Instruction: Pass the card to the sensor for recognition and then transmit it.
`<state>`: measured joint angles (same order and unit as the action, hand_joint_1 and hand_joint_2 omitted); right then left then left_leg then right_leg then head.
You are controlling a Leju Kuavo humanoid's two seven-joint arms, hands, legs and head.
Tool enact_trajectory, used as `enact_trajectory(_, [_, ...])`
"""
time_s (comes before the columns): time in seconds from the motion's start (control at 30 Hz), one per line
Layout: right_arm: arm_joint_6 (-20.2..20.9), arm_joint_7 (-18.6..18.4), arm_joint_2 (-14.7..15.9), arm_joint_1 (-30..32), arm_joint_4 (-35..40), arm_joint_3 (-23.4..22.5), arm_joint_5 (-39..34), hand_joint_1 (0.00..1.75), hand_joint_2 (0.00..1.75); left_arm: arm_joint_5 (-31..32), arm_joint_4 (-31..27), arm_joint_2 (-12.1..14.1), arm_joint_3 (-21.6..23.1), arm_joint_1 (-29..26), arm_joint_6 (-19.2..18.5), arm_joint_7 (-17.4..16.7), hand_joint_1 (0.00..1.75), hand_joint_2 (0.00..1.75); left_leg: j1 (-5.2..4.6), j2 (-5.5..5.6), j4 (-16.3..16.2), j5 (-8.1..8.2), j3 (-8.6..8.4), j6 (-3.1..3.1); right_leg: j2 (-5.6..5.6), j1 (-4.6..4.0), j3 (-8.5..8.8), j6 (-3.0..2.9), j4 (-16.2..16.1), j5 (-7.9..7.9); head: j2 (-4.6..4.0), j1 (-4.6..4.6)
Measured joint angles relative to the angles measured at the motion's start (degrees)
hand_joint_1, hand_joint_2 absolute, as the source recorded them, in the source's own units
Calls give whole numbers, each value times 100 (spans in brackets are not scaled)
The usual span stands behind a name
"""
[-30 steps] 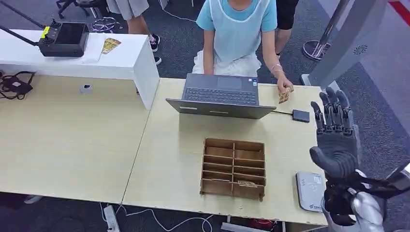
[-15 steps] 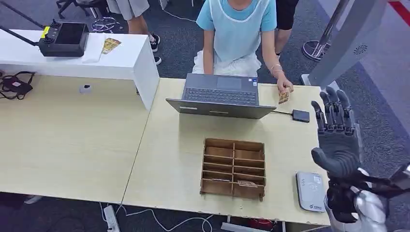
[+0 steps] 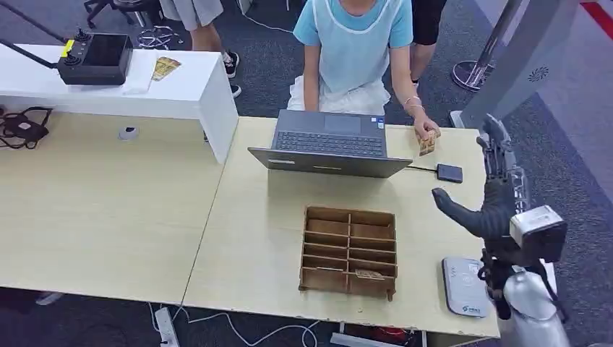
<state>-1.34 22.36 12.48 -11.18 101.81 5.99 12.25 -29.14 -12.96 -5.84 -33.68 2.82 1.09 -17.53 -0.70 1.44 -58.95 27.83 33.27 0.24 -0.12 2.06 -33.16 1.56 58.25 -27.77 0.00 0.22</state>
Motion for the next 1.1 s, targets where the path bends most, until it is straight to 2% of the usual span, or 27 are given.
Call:
enact_trajectory(0.17, [-684,-599,92,-729,-236,540,1233,0,175,0,0,0,0,4,-2,-15,0,175,0,-2,0,-2,-1,-1,2,0,0,-2,1,2,0,0])
enact_trajectory(0.23, [-824,-828,98,-1063,-405,772,1584,0,175,-2,0,2,0,7,-4,-31,0,175,0,-1,0,-3,-2,0,2,0,-1,-2,1,3,0,0])
enact_trajectory(0.37, [-922,-991,103,-1447,-662,1077,1810,0,175,0,0,2,0,7,-4,-46,0,175,0,7,0,-4,0,0,-5,0,0,-2,1,2,0,2])
enact_trajectory(0.43, [-1036,-1305,103,-1661,-833,1224,2278,0,175,-2,0,2,2,11,-13,-50,0,175,0,3,0,-4,4,0,-1,0,-2,-2,3,3,0,2])
enact_trajectory(0.57, [-1005,-1968,68,-2392,-1568,1623,3056,0,175,0,0,4,15,28,-50,-116,0,175,0,-2,0,-7,2,5,6,1,-4,-2,2,7,0,4])
enact_trajectory(0.77, [-996,-2607,-242,-3489,-3017,2065,3749,0,175,2,0,30,100,65,-323,-116,0,175,-2,10,-1,-17,2,0,1,2,-5,-1,4,10,0,-2])
enact_trajectory(0.9, [-970,-2815,-383,-4126,-3876,2277,4201,0,175,2,0,33,149,146,-391,-131,0,175,-2,25,-1,-19,3,-3,-11,2,-3,-1,4,10,0,-2])
enact_trajectory(1.1, [-812,-2959,-492,-4731,-4779,2601,4854,0,175,2,0,31,181,211,-391,-133,0,175,-7,27,-1,-19,7,-2,-13,8,-5,-1,4,10,0,-2])
